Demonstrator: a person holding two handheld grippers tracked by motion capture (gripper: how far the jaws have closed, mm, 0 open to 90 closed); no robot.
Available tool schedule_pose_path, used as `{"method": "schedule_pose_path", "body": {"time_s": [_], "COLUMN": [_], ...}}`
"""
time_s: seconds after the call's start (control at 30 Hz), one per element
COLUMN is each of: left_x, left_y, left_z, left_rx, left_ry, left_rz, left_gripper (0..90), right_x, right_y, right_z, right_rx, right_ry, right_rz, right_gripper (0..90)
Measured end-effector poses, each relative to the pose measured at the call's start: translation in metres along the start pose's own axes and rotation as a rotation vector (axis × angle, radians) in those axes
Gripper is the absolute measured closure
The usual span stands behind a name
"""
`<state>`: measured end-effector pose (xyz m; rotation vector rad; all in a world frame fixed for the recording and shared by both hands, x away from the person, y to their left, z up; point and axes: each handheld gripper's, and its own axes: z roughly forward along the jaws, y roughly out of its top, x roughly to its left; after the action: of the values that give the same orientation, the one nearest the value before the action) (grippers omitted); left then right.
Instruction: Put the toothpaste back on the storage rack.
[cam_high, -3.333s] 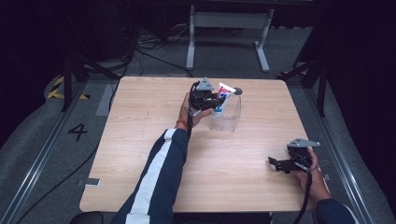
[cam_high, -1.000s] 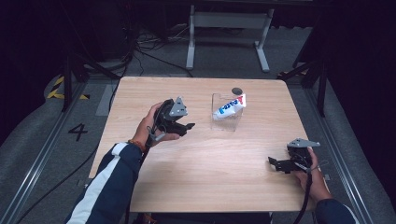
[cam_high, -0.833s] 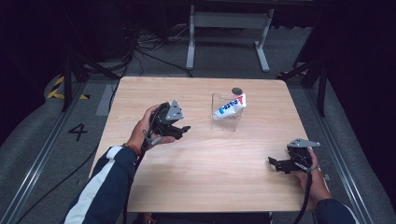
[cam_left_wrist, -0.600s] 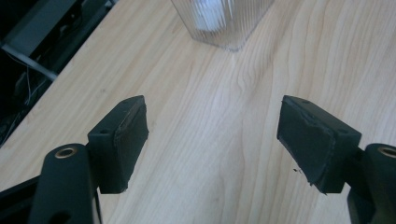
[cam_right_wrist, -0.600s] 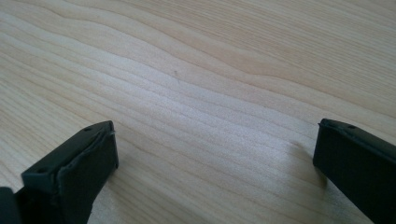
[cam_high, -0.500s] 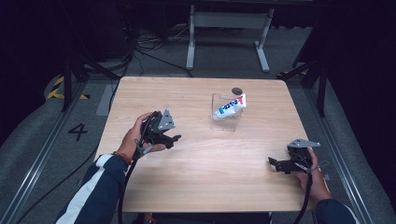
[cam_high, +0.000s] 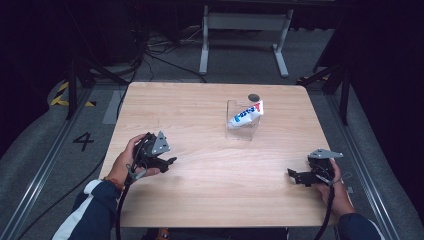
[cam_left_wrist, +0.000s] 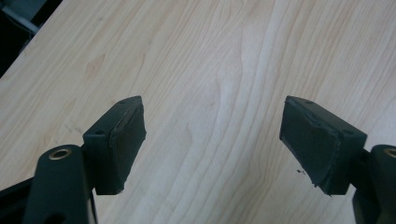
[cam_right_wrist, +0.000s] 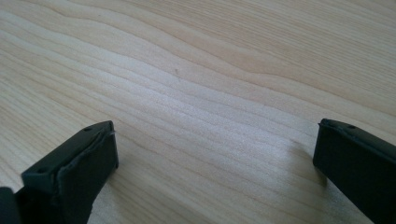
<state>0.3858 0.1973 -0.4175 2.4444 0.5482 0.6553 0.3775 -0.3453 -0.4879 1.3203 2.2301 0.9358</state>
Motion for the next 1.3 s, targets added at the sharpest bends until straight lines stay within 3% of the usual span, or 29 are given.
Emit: {"method": "schedule_pose_path", "body": {"time_s": [0.23,0.53,0.73,0.77,0.83,0.87,0.97,1.23,1.3], "left_x": [-0.003,-0.012,-0.014,-0.015,-0.015,-0.015,-0.013,-0.012,-0.010], "left_y": [-0.030,-0.069,-0.091,-0.093,-0.097,-0.099,-0.104,-0.104,-0.105], "left_z": [-0.003,-0.005,-0.008,-0.006,-0.005,-0.003,-0.002,-0.002,-0.002], "left_rx": [0.025,0.028,-0.020,-0.005,-0.017,-0.031,-0.040,-0.030,-0.031], "left_ry": [0.017,-0.023,-0.062,-0.042,-0.036,-0.052,-0.069,-0.071,-0.063], "left_rz": [-0.037,-0.106,-0.224,-0.243,-0.316,-0.350,-0.427,-0.440,-0.420], "left_gripper": [22.3,21.7,20.4,20.1,17.3,18.0,16.5,15.5,15.0], "right_x": [0.000,0.000,0.000,0.000,0.000,0.000,0.000,-0.001,-0.001], "right_y": [0.000,0.000,-0.001,-0.001,-0.001,-0.001,-0.001,0.000,0.000], "right_z": [0.000,0.000,-0.001,-0.001,-0.001,-0.001,-0.001,0.000,0.000], "right_rx": [0.000,0.000,0.000,0.000,0.000,0.000,0.000,0.001,0.000], "right_ry": [-0.001,0.000,0.001,0.001,0.001,0.001,0.002,0.009,0.009], "right_rz": [0.000,0.000,-0.004,-0.004,-0.004,-0.005,-0.006,-0.012,-0.012], "right_gripper": [0.0,0.0,0.0,0.0,0.0,0.0,0.0,0.0,0.0]}}
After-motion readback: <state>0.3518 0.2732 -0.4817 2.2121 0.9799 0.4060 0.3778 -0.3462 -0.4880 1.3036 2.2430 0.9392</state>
